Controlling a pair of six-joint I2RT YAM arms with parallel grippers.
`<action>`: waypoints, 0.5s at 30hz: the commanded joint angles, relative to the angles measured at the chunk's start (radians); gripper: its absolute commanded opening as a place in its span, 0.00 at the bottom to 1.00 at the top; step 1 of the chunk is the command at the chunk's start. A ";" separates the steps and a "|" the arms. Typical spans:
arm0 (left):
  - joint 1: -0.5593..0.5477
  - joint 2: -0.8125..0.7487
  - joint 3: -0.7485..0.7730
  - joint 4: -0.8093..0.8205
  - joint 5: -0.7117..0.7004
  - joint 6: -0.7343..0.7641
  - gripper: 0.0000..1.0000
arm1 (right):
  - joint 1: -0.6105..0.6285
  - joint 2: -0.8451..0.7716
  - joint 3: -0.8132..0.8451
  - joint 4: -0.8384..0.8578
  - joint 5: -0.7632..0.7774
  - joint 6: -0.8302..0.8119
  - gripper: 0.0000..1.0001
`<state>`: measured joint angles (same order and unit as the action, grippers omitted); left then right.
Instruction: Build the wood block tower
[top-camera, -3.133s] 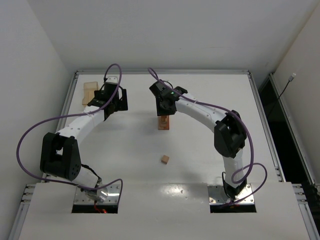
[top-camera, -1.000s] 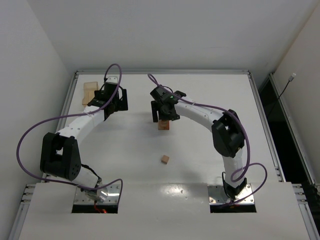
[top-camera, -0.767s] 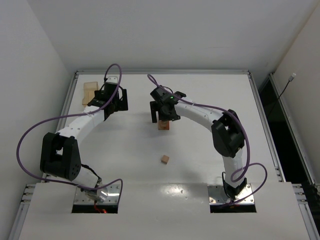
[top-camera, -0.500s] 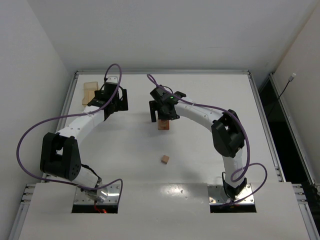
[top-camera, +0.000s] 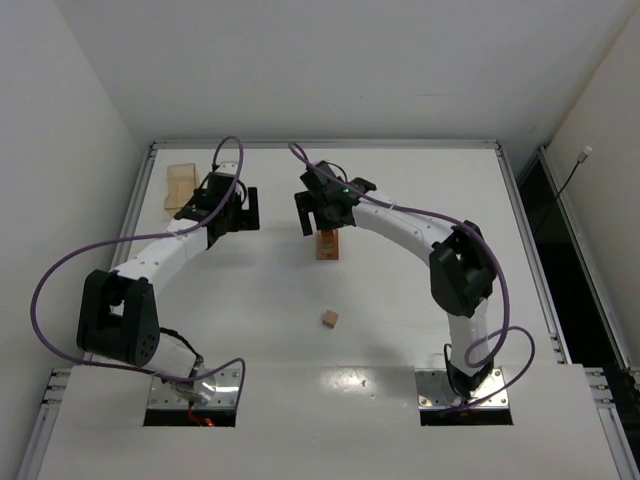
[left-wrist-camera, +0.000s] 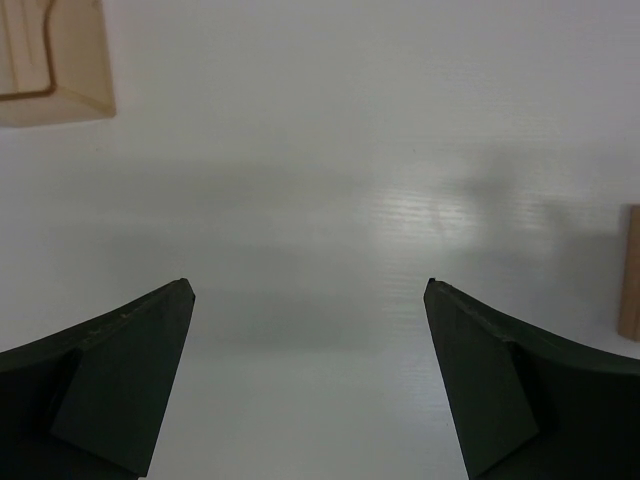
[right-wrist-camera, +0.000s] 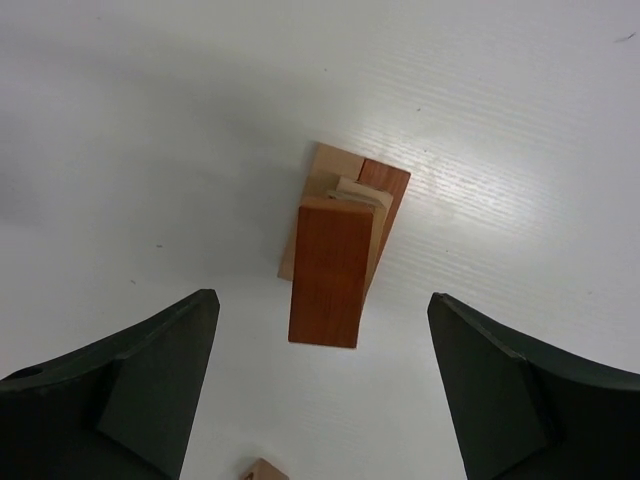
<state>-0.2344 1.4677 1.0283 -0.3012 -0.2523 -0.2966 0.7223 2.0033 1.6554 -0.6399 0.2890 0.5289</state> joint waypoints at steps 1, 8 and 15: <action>0.006 -0.066 -0.046 0.027 0.109 -0.007 1.00 | 0.000 -0.165 -0.002 0.091 -0.007 -0.125 0.83; -0.066 -0.119 -0.112 0.048 0.203 -0.027 1.00 | -0.053 -0.333 -0.031 0.120 -0.013 -0.311 0.77; -0.166 0.009 0.004 0.034 0.122 -0.036 0.93 | -0.242 -0.463 -0.210 0.187 0.090 -0.392 0.76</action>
<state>-0.3614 1.4208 0.9421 -0.2920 -0.1024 -0.3103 0.5648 1.5677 1.5150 -0.4858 0.3260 0.1959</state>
